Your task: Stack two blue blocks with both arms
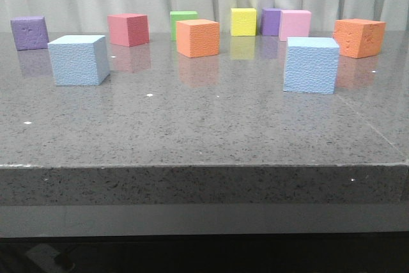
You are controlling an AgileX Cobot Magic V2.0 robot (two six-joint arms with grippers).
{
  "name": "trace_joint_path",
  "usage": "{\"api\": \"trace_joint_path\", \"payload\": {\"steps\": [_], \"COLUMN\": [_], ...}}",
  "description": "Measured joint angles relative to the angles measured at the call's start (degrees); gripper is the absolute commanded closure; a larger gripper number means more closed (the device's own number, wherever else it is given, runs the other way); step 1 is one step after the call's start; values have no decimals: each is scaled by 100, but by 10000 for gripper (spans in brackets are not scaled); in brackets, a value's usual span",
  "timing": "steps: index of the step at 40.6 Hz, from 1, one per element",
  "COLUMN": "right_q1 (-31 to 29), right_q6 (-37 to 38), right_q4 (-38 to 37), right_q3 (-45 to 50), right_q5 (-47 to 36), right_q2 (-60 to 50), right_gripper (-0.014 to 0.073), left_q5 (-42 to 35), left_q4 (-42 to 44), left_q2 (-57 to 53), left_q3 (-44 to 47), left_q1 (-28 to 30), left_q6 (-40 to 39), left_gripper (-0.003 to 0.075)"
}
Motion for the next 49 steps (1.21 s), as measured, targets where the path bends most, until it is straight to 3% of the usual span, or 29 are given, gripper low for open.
{"api": "trace_joint_path", "payload": {"steps": [15,32,49], "right_q1": [21,1092,2102], "right_q6": [0,-999,-864], "right_q4": [320,1328,1408], "right_q3": [-56,-1612,-3328], "right_q5": [-29,2155,2974], "right_q2": [23,1355,3461], "right_gripper": [48,52,54], "left_q5": [0,0,0], "left_q4": [0,0,0], "left_q2": [0,0,0], "left_q3": [0,0,0], "left_q1": [0,0,0], "left_q6": [0,0,0], "left_gripper": [135,135,135]}}
